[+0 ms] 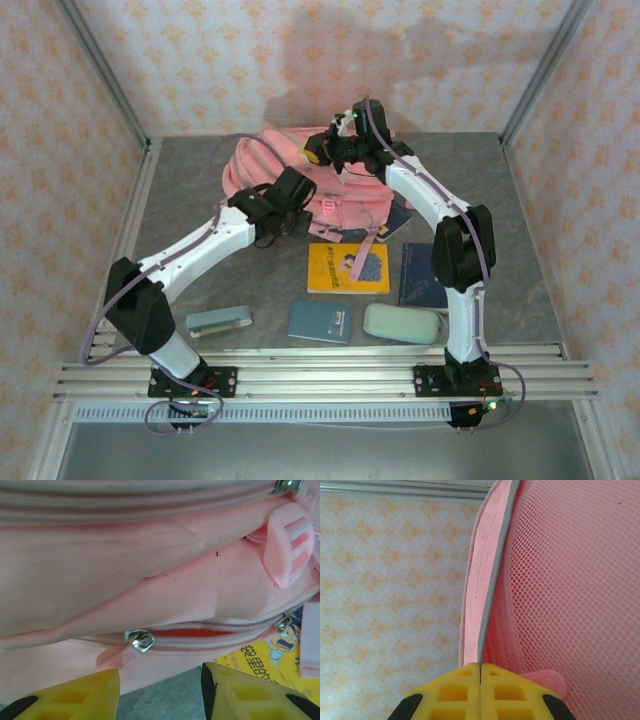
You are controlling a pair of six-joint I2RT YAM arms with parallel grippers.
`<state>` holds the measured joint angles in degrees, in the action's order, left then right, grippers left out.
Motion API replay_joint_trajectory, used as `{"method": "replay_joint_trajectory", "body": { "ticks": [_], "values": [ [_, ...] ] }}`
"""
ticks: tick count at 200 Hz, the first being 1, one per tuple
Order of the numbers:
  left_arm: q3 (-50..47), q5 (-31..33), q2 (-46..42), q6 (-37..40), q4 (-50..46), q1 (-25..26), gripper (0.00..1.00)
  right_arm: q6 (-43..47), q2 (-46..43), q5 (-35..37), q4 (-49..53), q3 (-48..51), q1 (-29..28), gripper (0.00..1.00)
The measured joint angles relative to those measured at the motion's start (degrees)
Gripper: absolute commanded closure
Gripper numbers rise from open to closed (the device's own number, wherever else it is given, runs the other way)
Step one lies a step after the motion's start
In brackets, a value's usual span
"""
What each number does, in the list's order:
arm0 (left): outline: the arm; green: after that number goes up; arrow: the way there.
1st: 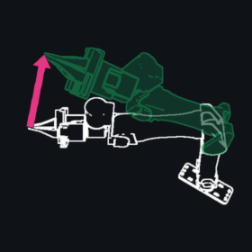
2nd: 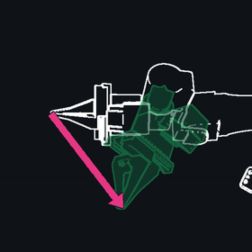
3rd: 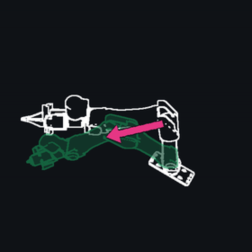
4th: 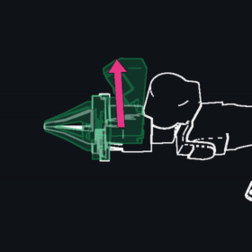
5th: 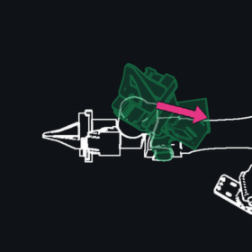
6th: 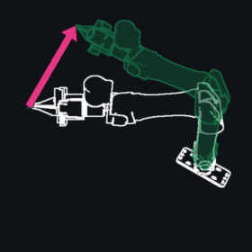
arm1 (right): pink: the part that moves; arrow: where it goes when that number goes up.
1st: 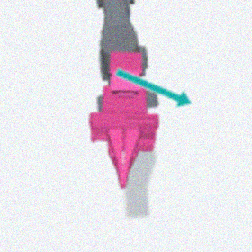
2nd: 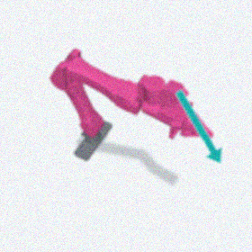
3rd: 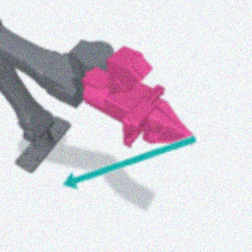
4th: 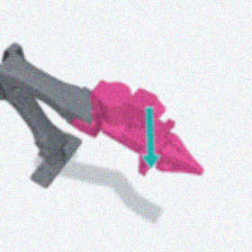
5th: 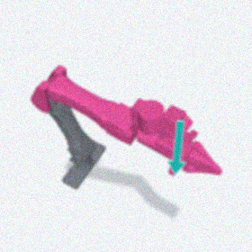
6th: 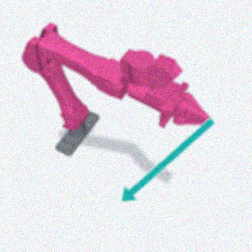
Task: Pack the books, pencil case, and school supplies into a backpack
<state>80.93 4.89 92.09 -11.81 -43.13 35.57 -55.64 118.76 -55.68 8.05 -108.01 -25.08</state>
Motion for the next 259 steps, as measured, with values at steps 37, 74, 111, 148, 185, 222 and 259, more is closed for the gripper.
{"method": "replay_joint_trajectory", "body": {
  "ticks": [37, 74, 111, 148, 185, 222, 259],
  "values": [
    [0.8, 6.8, 1.1, 1.2, -0.8, 0.2, 0.53, -3.3, 0.0, -0.9, -4.0, 0.4, 0.0, 1.00],
    [1.1, 11.6, 1.2, 2.1, -0.8, 0.3, 0.54, -5.3, 0.0, -1.6, -6.8, 1.6, 0.0, 1.00],
    [1.2, 15.3, 1.8, 3.4, -0.8, 0.5, 0.54, -8.9, 0.0, -2.9, -11.5, 3.9, 0.0, 1.00],
    [1.5, 16.7, 4.6, 4.0, -0.8, 0.8, 0.54, -11.8, 0.0, -4.0, -14.4, 4.7, 0.0, 1.00],
    [1.1, 17.5, 4.9, 4.0, -0.4, 0.8, 0.57, -13.8, 0.0, -4.6, -17.0, 5.8, 0.0, 1.00],
    [1.0, 19.5, 5.6, 4.6, 0.2, 1.2, 0.81, -16.1, 0.0, -4.9, -20.6, 7.2, 0.0, 1.00],
    [1.0, 20.1, 6.3, 4.8, 0.2, 1.3, 0.92, -15.8, 0.0, -5.2, -20.9, 7.7, 0.0, 1.00]
  ]
}}
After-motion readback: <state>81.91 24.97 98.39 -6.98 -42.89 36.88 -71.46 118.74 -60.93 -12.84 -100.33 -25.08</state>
